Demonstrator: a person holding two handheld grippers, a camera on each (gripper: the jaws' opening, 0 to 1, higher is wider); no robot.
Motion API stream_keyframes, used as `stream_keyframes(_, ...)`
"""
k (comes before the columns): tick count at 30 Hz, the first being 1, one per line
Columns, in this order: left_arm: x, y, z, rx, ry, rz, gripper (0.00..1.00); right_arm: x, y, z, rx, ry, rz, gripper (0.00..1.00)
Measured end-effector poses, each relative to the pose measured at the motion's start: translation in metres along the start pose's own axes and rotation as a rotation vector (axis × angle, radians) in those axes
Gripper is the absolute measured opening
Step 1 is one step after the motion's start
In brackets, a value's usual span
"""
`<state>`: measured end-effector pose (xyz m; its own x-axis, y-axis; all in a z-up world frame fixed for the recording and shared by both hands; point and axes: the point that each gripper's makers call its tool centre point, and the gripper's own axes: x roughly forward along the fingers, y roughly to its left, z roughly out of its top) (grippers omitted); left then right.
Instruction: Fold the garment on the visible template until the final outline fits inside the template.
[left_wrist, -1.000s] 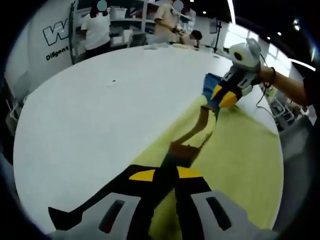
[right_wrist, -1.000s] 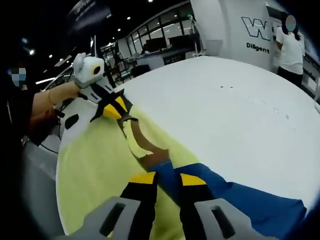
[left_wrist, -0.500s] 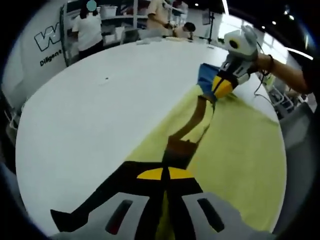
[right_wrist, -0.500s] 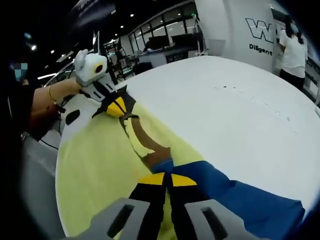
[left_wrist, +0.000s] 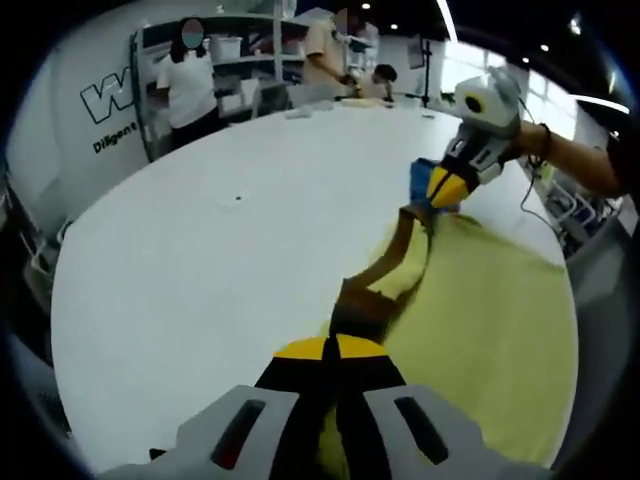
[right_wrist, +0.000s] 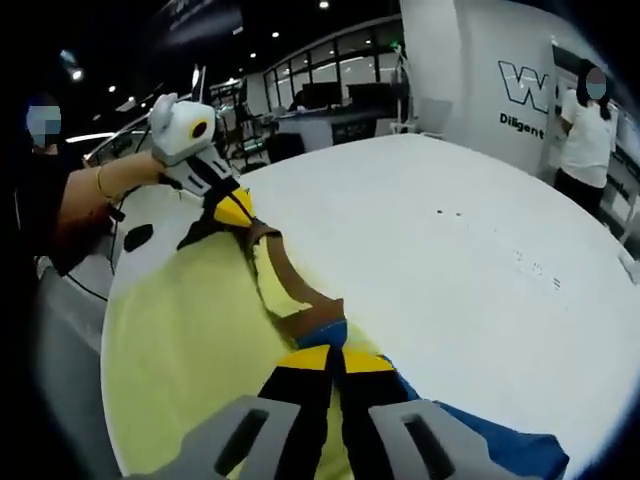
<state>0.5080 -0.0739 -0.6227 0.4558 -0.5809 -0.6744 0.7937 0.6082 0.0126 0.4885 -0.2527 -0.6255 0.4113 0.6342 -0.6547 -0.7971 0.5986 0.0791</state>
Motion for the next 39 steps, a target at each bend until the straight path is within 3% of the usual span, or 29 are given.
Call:
stream_keyframes(5, 0.005, 0.02, 0.017, 0.004, -0.016, 0.035, 0.02, 0.003, -0.018, 0.017, -0.006, -0.011, -0.033, 0.0)
stream_keyframes(9, 0.014, 0.036, 0.026, 0.038, 0.009, 0.077, 0.02, 0.011, -0.036, 0.028, -0.01, -0.008, -0.076, 0.0)
stream_keyframes(14, 0.026, 0.054, 0.04, 0.011, -0.004, 0.115, 0.02, 0.019, -0.052, 0.035, -0.032, 0.013, -0.1, 0.0)
stream_keyframes(23, 0.052, 0.078, 0.03, 0.015, 0.08, 0.171, 0.02, 0.041, -0.079, 0.043, -0.019, 0.017, -0.16, 0.0)
stream_keyframes(29, 0.067, 0.081, 0.018, -0.005, 0.111, 0.19, 0.02, 0.058, -0.088, 0.032, 0.005, 0.037, -0.18, 0.0)
stream_keyframes(39, 0.073, 0.089, 0.007, -0.052, 0.139, 0.234, 0.02, 0.075, -0.099, 0.017, 0.056, 0.05, -0.213, 0.0)
